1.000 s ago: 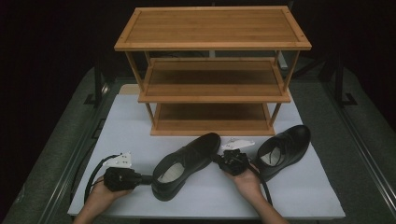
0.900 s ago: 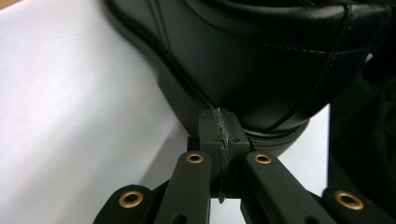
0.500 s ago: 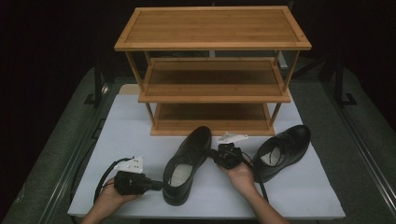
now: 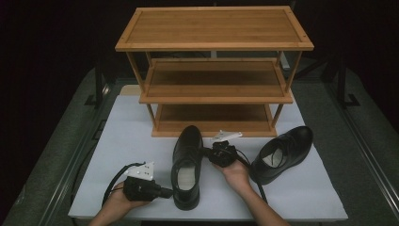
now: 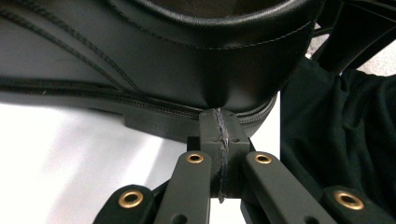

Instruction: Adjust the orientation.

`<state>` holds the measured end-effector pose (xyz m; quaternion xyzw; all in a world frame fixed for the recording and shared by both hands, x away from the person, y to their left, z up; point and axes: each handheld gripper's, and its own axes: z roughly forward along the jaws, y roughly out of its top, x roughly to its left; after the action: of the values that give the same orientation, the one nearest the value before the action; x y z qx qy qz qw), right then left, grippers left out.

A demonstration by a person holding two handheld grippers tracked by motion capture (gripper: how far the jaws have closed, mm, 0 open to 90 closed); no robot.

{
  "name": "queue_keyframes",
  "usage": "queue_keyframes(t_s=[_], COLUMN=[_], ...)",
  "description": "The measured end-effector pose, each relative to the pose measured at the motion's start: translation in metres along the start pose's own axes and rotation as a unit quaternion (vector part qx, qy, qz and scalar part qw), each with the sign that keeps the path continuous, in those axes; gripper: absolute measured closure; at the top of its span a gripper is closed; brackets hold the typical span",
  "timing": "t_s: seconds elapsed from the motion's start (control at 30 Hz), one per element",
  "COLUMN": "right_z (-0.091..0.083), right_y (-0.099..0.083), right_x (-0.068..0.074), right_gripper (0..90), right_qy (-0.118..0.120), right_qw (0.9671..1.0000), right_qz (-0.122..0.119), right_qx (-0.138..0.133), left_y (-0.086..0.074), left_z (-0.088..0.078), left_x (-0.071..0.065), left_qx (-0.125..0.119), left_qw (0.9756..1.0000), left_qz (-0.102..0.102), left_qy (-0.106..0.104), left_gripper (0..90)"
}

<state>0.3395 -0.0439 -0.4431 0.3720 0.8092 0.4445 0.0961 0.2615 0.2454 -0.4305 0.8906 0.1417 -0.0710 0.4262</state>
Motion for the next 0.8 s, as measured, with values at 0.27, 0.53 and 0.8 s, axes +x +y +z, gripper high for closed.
queue_keyframes(t_s=[0.27, 0.53, 0.8], right_z=[-0.001, -0.008, -0.036], right_y=[-0.001, -0.003, -0.006], right_x=[-0.001, 0.001, 0.006], right_gripper=[89.8, 89.5, 84.7], right_qy=[-0.002, -0.001, -0.004], right_qw=[1.0000, 1.0000, 0.9997], right_qz=[-0.005, -0.008, -0.018], right_qx=[0.000, -0.004, -0.015], left_y=[0.000, -0.004, -0.006], left_z=[-0.002, -0.014, -0.015], left_x=[0.000, 0.007, 0.019], left_qx=[-0.003, -0.018, -0.011], left_qw=[1.0000, 0.9992, 0.9954], left_qz=[0.000, -0.019, -0.042], left_qy=[0.001, 0.030, 0.086], left_gripper=[90.0, 82.2, 66.7])
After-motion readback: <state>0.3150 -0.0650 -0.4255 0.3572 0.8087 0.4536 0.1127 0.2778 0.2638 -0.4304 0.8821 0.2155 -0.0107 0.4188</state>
